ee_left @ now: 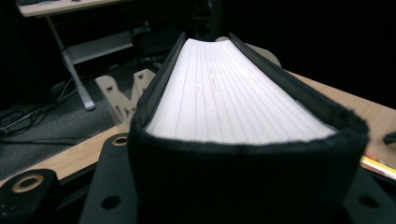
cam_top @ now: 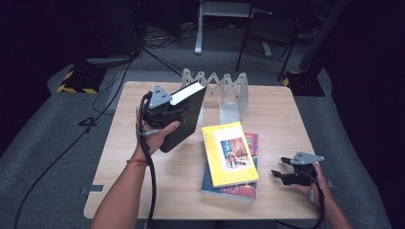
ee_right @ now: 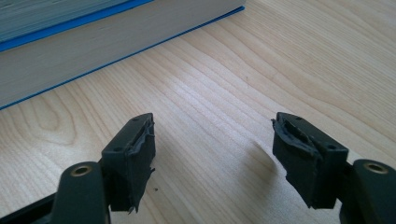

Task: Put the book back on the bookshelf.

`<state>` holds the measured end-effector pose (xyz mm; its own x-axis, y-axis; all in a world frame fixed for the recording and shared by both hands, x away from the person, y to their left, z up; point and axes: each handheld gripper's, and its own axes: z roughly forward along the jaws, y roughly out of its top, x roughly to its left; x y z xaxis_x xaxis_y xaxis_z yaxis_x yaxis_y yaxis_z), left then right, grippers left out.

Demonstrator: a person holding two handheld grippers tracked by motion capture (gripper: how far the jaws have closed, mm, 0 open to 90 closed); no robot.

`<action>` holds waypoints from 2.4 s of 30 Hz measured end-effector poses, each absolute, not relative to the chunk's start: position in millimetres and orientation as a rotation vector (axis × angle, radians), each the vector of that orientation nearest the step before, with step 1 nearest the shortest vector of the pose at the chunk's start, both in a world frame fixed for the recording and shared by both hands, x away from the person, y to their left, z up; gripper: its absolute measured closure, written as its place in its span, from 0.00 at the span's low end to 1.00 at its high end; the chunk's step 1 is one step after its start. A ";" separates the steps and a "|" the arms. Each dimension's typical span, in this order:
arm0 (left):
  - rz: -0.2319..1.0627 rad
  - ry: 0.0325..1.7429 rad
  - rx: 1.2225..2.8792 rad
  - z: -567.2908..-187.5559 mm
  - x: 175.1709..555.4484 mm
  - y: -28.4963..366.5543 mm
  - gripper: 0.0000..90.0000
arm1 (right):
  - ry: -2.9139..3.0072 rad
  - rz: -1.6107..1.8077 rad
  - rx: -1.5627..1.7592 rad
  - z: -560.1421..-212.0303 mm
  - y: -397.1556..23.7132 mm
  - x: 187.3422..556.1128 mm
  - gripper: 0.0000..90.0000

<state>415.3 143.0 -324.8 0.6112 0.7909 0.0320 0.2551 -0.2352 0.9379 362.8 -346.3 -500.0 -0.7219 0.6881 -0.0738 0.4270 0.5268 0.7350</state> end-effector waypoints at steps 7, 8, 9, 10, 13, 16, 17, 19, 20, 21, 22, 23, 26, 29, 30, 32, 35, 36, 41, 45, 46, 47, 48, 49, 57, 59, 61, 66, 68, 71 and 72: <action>0.657 0.913 1.797 -330.7 436.5 138.2 0.58 | 2.411 1.036 0.926 -501.1 -347.5 363.5 0.33; 0.653 0.913 1.801 -331.1 439.4 137.2 0.58 | 2.412 1.035 0.925 -501.0 -347.6 363.4 0.33; 0.659 0.917 1.807 -331.9 443.8 135.0 0.58 | 2.413 1.035 0.924 -501.0 -347.7 363.4 0.33; 0.664 0.925 1.808 -332.9 447.2 132.5 0.58 | 2.415 1.039 0.926 -501.1 -348.1 363.5 0.33; 0.674 0.944 1.815 -338.4 458.3 124.9 0.58 | 2.415 1.048 0.933 -501.6 -349.2 363.6 0.33; 0.673 0.984 1.806 -343.3 470.1 117.9 0.58 | 2.417 1.053 0.933 -502.0 -349.8 364.0 0.33; 0.674 0.992 1.805 -344.0 472.8 116.5 0.58 | 2.416 1.054 0.933 -502.1 -350.1 364.4 0.33; 0.688 1.023 1.787 -344.7 480.7 113.7 0.58 | 2.416 1.052 0.931 -502.0 -349.9 364.0 0.33; 0.688 1.023 1.787 -344.7 480.7 113.7 0.58 | 2.416 1.052 0.931 -502.0 -349.9 364.0 0.33; 0.695 1.032 1.786 -344.2 484.1 113.1 0.58 | 2.413 1.051 0.930 -501.9 -349.4 363.4 0.33; 0.721 1.050 1.773 -342.6 489.3 112.7 0.58 | 2.412 1.047 0.927 -501.7 -349.1 363.0 0.33; 0.721 1.050 1.773 -342.6 489.3 112.7 0.58 | 2.411 1.049 0.927 -501.9 -349.3 363.1 0.33; 0.740 1.084 1.742 -341.4 497.9 114.5 0.58 | 2.413 1.057 0.928 -502.2 -349.8 363.5 0.33; 0.721 1.093 1.729 -344.6 505.4 112.3 0.58 | 2.416 1.061 0.927 -502.5 -350.5 364.3 0.33; 0.728 1.098 1.727 -347.7 508.1 109.2 0.58 | 2.416 1.061 0.927 -502.5 -350.6 364.4 0.33; 0.739 1.109 1.729 -354.0 511.2 104.3 0.58 | 2.416 1.058 0.927 -502.4 -350.4 364.1 0.33; 0.734 1.111 1.714 -360.7 512.0 102.3 0.58 | 2.411 1.048 0.918 -501.9 -349.3 363.0 0.33; 0.733 1.114 1.706 -361.2 511.9 102.3 0.58 | 2.412 1.050 0.916 -501.9 -349.4 363.1 0.33; 0.742 1.107 1.693 -366.1 505.9 103.7 0.57 | 2.413 1.057 0.923 -502.3 -350.1 363.5 0.33; 0.731 1.108 1.678 -370.7 498.4 109.7 0.57 | 2.414 1.063 0.931 -502.7 -350.8 364.4 0.32; 0.729 1.109 1.680 -371.6 496.5 111.4 0.57 | 2.414 1.063 0.932 -502.7 -350.7 364.3 0.32; 0.724 1.109 1.683 -372.4 494.7 113.0 0.56 | 2.414 1.061 0.932 -502.6 -350.6 364.1 0.32; 0.720 1.108 1.680 -373.6 492.2 114.6 0.56 | 2.415 1.062 0.933 -502.7 -350.5 364.1 0.32; 0.717 1.108 1.682 -374.8 489.3 116.4 0.56 | 2.413 1.066 0.936 -503.0 -350.9 364.7 0.32; 0.700 1.090 1.712 -378.1 479.0 123.4 0.55 | 2.419 1.084 0.977 -504.1 -352.8 367.3 0.30; 0.703 1.082 1.737 -376.3 479.8 122.3 0.54 | 2.417 1.084 0.982 -504.0 -352.5 367.6 0.30; 0.699 1.086 1.745 -374.7 481.0 121.9 0.53 | 2.416 1.084 0.983 -504.1 -352.5 367.5 0.30; 0.703 1.086 1.770 -370.7 486.3 122.5 0.51 | 2.415 1.084 0.983 -504.1 -352.4 367.5 0.30; 0.691 1.070 1.756 -369.9 489.0 123.2 0.50 | 2.416 1.084 0.982 -504.1 -352.4 367.5 0.30; 0.668 1.081 1.723 -367.3 493.2 119.9 0.46 | 2.418 1.084 0.979 -504.1 -352.5 368.0 0.30; 0.687 1.075 1.740 -365.5 494.4 117.1 0.45 | 2.418 1.083 0.982 -504.0 -352.3 368.0 0.30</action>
<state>494.4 117.1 -365.5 0.4571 0.8893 -0.0158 0.3590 -0.1682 0.9181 368.0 -352.3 -504.0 -0.7150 0.6991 -0.0063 0.4606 0.4778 0.7480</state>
